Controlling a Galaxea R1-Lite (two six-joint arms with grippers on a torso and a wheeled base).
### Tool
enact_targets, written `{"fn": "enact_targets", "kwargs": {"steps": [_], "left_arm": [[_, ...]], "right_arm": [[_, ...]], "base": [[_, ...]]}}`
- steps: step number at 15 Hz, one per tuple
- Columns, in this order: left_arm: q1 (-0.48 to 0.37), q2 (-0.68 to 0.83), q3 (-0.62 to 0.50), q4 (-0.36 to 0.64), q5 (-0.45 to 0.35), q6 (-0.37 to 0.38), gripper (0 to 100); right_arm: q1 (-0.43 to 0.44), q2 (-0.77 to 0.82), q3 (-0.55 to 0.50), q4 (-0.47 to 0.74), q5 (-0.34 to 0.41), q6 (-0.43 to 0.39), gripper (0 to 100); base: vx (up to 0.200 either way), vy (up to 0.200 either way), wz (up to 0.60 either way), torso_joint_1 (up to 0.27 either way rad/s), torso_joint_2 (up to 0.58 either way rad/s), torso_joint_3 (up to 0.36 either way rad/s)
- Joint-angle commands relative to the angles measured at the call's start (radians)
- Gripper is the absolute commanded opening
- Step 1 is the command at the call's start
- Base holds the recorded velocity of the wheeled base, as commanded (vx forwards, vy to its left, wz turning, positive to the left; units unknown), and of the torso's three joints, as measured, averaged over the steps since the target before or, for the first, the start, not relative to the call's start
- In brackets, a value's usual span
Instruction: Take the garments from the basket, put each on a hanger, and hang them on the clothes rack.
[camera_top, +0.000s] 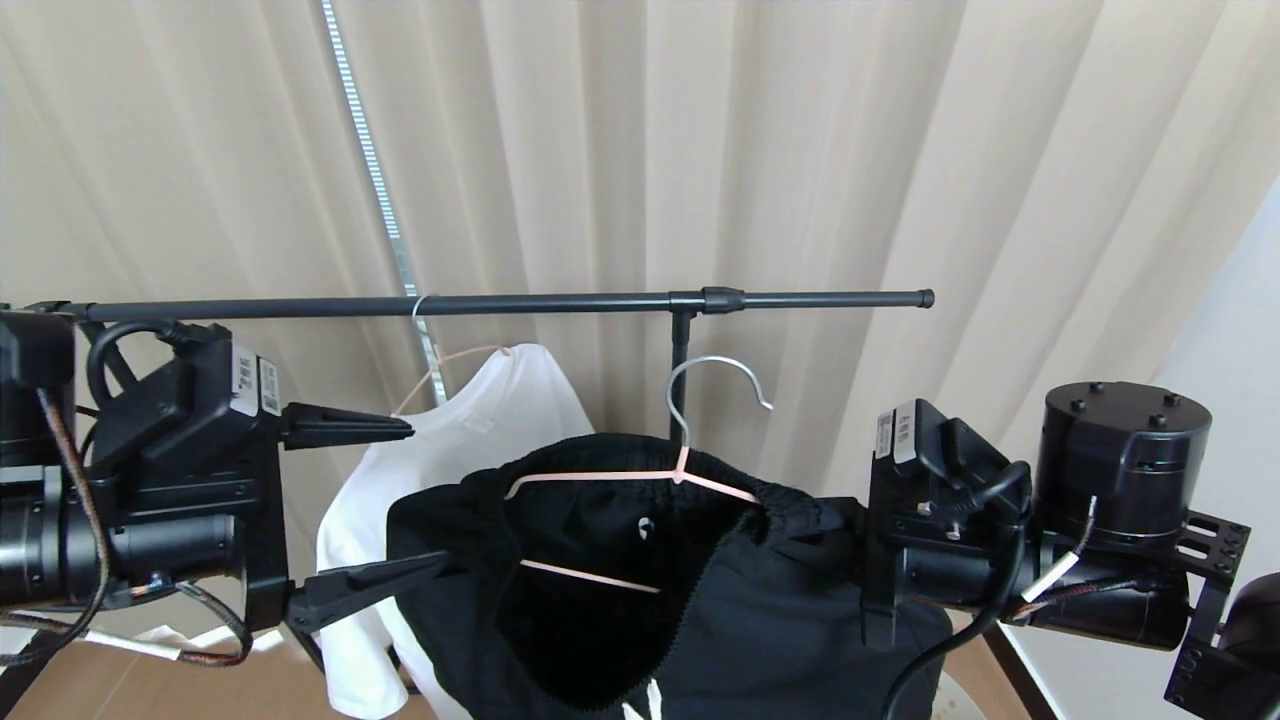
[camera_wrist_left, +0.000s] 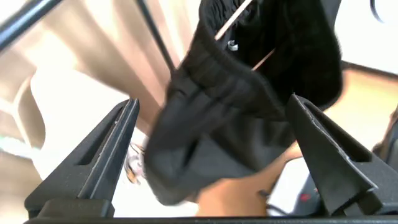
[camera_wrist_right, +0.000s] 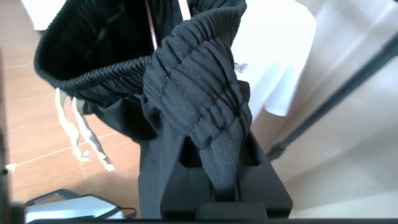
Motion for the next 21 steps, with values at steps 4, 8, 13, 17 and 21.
{"fn": "enact_targets", "kwargs": {"steps": [4,8,13,17,21], "left_arm": [[0.013,0.159,-0.129,0.116,-0.010,0.253,100],[-0.039,0.198,-0.212,0.211,-0.066,0.250,100],[-0.076,0.290,-0.281,0.214,-0.063,0.245,100],[-0.099,0.302,-0.289,0.214,-0.035,0.239,100],[-0.145,0.333,-0.333,0.213,-0.033,0.207,100]], "right_arm": [[-0.003,-0.019,0.013,0.000,0.001,-0.006,0],[-0.002,-0.027,0.021,0.000,0.001,-0.011,0],[-0.002,-0.046,0.030,0.002,0.014,-0.030,0],[0.000,-0.048,0.030,0.002,0.014,-0.030,0],[0.006,-0.048,0.035,0.002,0.017,-0.030,0]], "base": [[0.000,0.000,0.00,0.000,0.00,0.000],[0.000,0.000,0.00,0.000,0.00,0.000],[0.000,0.000,0.00,0.000,0.00,0.000],[0.000,0.000,0.00,0.000,0.00,0.000],[0.000,0.000,0.00,0.000,0.00,0.000]]}}
